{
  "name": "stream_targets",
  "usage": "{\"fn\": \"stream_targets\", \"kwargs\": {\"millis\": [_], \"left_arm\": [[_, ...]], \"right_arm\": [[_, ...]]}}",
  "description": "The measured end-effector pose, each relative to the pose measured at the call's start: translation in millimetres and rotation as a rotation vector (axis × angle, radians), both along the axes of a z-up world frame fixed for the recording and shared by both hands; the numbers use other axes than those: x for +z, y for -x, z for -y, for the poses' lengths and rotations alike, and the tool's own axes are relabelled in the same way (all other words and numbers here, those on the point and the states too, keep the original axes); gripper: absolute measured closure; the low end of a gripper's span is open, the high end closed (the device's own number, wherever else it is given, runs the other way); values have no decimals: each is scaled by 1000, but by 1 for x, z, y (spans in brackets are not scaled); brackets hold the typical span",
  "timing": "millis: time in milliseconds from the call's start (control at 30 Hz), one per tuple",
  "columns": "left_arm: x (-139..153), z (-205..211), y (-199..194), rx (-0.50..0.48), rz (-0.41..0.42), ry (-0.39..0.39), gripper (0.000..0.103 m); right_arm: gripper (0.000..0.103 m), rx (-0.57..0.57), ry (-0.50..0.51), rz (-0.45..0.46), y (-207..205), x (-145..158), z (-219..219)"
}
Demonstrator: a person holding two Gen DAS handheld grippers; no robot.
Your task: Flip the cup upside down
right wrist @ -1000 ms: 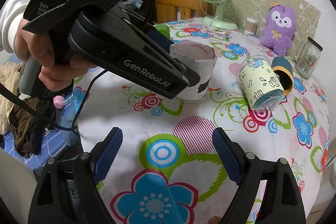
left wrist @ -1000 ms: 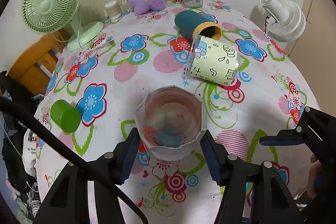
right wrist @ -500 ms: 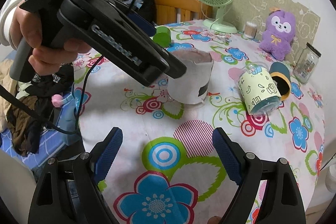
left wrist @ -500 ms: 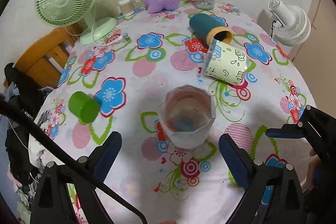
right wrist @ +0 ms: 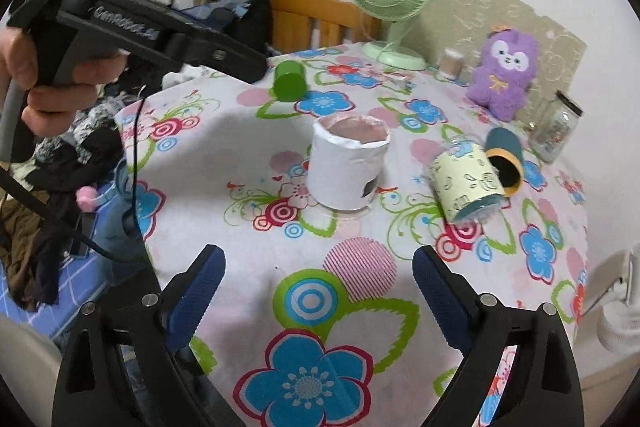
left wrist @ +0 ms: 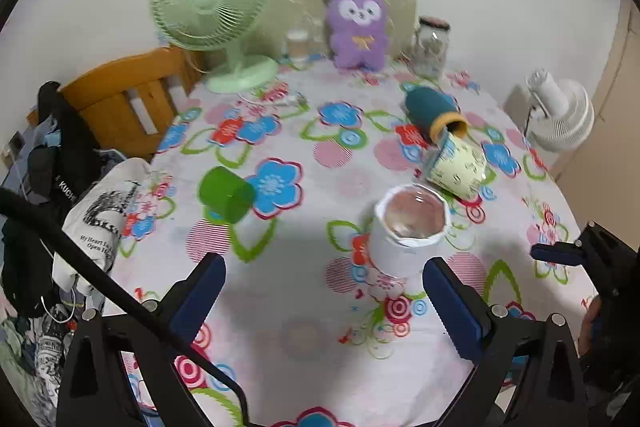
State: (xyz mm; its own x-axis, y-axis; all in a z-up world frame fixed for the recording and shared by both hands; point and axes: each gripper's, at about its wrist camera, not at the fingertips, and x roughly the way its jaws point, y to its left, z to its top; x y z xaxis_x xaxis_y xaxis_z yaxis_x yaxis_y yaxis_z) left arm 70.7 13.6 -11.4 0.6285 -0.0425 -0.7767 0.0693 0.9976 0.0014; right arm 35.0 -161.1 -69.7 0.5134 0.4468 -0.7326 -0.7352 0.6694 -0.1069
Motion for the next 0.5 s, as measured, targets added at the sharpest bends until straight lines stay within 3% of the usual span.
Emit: {"fn": "stream_targets", "kwargs": {"millis": [300, 500], "left_arm": [[3, -29, 23, 68, 106, 52, 1], [0, -32, 40, 110, 204, 84, 0]], "right_arm": [[7, -219, -52, 62, 6, 29, 9], [7, -380, -154, 83, 7, 48, 20]]}}
